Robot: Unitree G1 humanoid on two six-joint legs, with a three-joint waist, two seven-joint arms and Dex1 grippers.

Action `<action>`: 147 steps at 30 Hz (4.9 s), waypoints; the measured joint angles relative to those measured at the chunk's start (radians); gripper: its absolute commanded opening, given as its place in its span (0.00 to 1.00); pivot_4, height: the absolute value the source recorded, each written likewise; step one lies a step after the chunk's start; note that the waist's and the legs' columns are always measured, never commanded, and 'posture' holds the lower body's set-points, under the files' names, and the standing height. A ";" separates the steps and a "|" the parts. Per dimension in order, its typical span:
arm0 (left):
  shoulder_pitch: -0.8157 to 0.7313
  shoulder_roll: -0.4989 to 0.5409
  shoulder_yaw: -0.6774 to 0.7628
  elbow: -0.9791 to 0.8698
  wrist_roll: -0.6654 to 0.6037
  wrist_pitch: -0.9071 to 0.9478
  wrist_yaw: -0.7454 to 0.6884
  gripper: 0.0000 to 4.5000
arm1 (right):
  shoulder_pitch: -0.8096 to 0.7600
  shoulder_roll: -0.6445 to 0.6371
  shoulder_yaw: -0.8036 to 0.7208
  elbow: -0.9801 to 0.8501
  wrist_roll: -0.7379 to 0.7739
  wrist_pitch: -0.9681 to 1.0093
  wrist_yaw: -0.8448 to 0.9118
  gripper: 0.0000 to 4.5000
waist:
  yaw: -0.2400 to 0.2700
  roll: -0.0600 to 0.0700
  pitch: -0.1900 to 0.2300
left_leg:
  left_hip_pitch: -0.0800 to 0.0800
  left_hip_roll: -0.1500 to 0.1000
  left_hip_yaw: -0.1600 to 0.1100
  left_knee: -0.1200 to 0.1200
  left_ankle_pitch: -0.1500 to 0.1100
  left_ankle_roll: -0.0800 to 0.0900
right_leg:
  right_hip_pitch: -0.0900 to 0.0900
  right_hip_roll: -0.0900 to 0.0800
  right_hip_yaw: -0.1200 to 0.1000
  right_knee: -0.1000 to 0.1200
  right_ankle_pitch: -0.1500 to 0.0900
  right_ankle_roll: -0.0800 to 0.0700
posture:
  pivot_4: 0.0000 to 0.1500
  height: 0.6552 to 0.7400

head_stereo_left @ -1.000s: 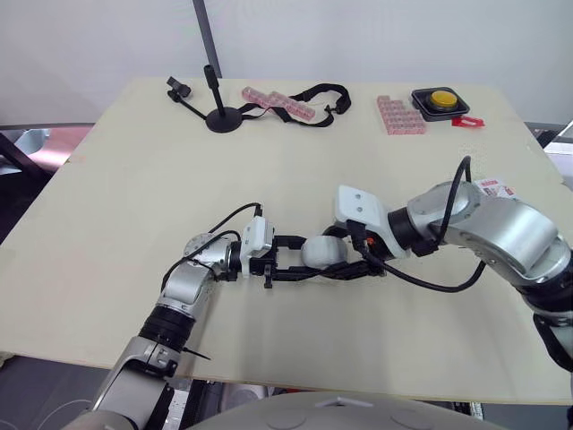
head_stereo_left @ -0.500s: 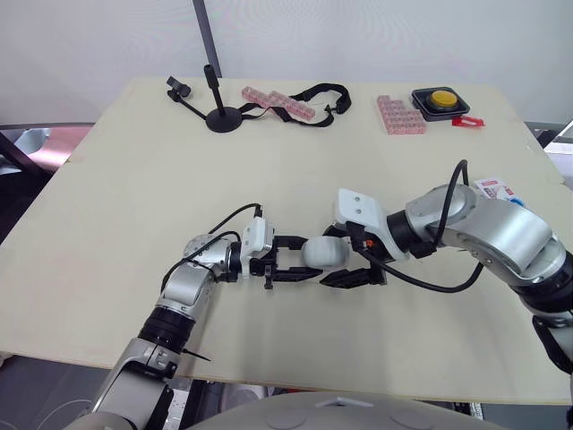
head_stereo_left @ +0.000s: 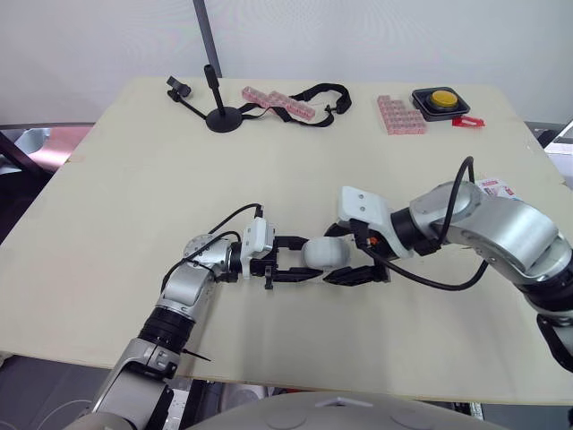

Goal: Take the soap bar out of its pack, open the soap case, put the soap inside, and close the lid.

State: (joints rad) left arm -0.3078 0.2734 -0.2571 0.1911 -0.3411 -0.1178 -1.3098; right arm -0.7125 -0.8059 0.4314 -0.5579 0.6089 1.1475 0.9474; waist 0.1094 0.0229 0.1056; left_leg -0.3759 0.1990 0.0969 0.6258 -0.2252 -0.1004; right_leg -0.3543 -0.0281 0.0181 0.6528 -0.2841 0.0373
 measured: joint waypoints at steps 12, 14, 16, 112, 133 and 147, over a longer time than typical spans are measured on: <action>0.000 0.002 -0.001 -0.001 0.000 0.000 -0.004 0.42 | 0.016 -0.069 -0.015 -0.001 -0.001 -0.013 0.039 1.00 | 0.000 0.000 0.000 | 0.000 0.000 0.000 0.000 0.000 0.000 | 0.000 0.000 0.000 0.000 0.000 0.000 | 1.00 1.00; 0.000 0.002 -0.001 -0.002 0.001 0.000 -0.004 0.42 | 0.017 -0.077 -0.016 -0.001 -0.003 -0.022 0.041 1.00 | 0.000 0.000 0.000 | 0.000 0.000 0.000 0.000 0.000 0.000 | 0.000 0.000 0.000 0.000 0.000 0.000 | 1.00 1.00; 0.000 0.002 -0.001 -0.002 0.001 0.000 -0.004 0.42 | 0.018 -0.084 -0.017 0.001 -0.010 -0.032 0.041 1.00 | 0.000 0.000 0.000 | 0.000 0.000 0.000 0.000 0.000 0.000 | 0.000 0.000 0.000 0.000 0.000 0.000 | 1.00 1.00; -0.005 0.029 -0.009 -0.010 0.000 -0.004 0.001 0.42 | 0.493 0.198 -0.346 0.094 0.002 -0.847 0.097 0.01 | -0.032 -0.003 -0.002 | -0.001 -0.003 0.000 0.000 0.001 0.005 | -0.001 -0.004 -0.002 -0.002 0.000 0.000 | 1.00 1.00; -0.004 0.035 -0.009 -0.014 -0.001 0.001 0.010 0.42 | 0.502 0.164 -0.292 0.134 -0.113 -0.840 0.123 0.01 | -0.034 -0.003 -0.002 | -0.001 -0.002 0.000 0.000 0.001 0.004 | -0.001 -0.003 -0.002 -0.002 0.000 0.000 | 1.00 1.00; -0.003 0.037 -0.009 -0.014 -0.001 0.004 0.014 0.42 | 0.481 0.155 -0.275 0.139 -0.149 -0.864 0.126 0.01 | -0.036 -0.003 -0.002 | 0.000 -0.002 0.000 -0.001 0.001 0.003 | 0.001 -0.003 -0.001 -0.003 0.000 0.000 | 1.00 1.00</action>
State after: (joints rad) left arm -0.3113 0.3102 -0.2659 0.1776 -0.3418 -0.1136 -1.2959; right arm -0.2315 -0.6505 0.1569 -0.4191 0.4598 0.2836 1.0738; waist 0.0735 0.0202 0.1038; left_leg -0.3755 0.1967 0.0967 0.6250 -0.2240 -0.0969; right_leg -0.3532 -0.0314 0.0166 0.6502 -0.2842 0.0372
